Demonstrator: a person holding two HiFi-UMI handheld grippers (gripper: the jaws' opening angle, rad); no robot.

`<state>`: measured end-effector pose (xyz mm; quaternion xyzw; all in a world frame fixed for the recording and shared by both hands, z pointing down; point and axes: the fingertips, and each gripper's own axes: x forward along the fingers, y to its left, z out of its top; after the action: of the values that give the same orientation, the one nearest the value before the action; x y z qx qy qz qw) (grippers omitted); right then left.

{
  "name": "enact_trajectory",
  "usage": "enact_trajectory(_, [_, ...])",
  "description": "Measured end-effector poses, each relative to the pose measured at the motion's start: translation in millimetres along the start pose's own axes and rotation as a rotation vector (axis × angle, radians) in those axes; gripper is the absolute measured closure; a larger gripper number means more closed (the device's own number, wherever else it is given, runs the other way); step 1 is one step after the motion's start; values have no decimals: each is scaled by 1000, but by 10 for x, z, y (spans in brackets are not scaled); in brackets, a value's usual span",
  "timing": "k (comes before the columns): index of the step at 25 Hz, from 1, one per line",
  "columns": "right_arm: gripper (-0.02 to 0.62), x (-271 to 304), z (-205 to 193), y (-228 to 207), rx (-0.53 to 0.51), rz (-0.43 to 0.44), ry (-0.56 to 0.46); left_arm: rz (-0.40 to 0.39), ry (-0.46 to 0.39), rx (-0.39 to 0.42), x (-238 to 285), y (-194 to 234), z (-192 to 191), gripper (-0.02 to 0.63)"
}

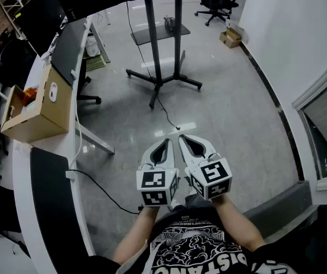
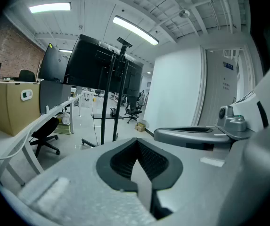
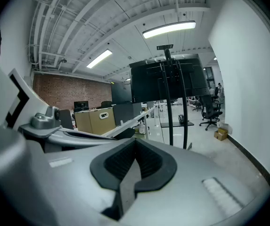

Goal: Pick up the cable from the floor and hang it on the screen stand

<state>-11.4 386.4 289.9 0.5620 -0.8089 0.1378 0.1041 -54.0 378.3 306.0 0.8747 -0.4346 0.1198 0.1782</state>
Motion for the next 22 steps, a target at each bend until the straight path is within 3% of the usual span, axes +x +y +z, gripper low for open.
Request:
enact_trajectory(13, [591, 87, -103, -18, -12, -3, -9, -15, 29, -2, 34, 63, -123, 612])
enact_trajectory(22, [591, 386, -160, -286, 33, 4, 10, -15, 64, -2, 383, 140, -133, 614])
